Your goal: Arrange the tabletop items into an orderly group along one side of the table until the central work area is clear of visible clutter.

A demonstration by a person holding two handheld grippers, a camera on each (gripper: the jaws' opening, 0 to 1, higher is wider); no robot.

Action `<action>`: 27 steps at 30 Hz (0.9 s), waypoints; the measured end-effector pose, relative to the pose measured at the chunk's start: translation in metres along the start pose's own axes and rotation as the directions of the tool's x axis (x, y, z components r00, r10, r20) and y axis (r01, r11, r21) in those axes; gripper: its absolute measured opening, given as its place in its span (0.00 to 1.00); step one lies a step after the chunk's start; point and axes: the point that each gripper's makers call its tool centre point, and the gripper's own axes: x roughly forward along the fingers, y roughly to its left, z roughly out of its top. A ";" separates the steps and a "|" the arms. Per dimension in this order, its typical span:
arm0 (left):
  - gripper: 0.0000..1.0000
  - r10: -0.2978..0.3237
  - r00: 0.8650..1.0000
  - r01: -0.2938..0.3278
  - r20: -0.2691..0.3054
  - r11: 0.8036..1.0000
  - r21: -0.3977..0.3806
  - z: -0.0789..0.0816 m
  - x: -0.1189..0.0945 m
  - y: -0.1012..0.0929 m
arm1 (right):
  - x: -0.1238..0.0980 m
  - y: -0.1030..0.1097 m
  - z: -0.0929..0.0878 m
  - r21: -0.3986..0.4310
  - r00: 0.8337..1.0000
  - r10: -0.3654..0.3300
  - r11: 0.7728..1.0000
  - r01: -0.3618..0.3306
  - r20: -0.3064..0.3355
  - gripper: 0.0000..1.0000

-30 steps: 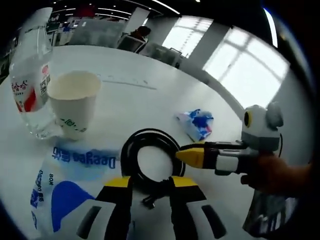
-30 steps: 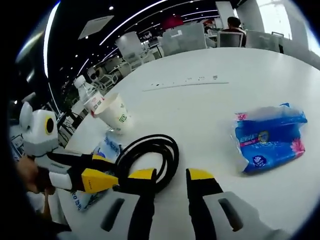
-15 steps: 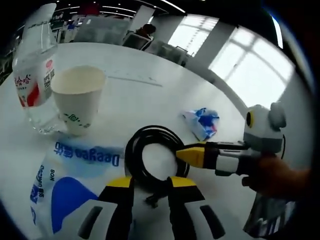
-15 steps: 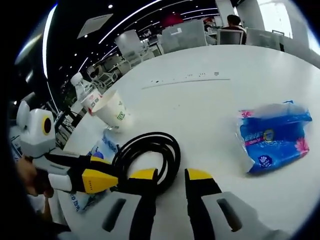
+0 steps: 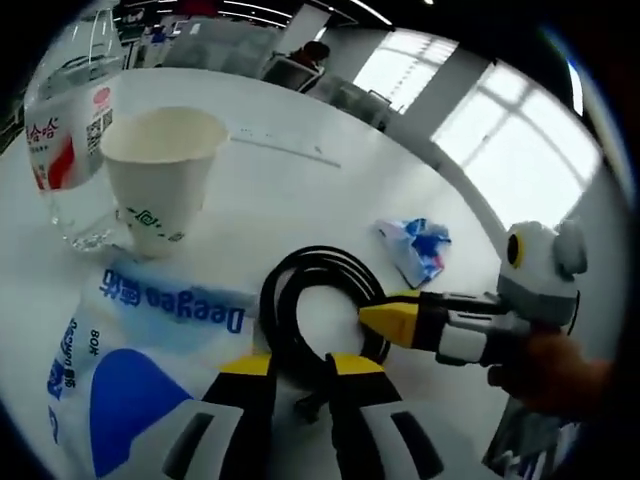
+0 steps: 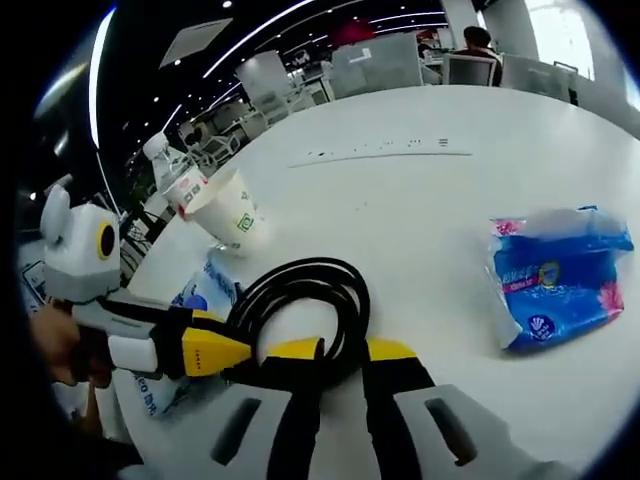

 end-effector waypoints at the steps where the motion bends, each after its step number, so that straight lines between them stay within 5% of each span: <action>1: 0.16 -0.001 1.000 0.001 0.000 1.000 -0.002 0.000 0.001 0.001 | 0.000 0.000 0.000 0.004 1.000 0.000 1.000 0.000 -0.001 0.10; 27: 0.01 -0.041 0.998 0.040 0.052 0.999 0.014 0.005 -0.026 -0.020 | -0.035 0.002 0.003 0.043 0.998 -0.045 0.998 0.043 0.049 0.00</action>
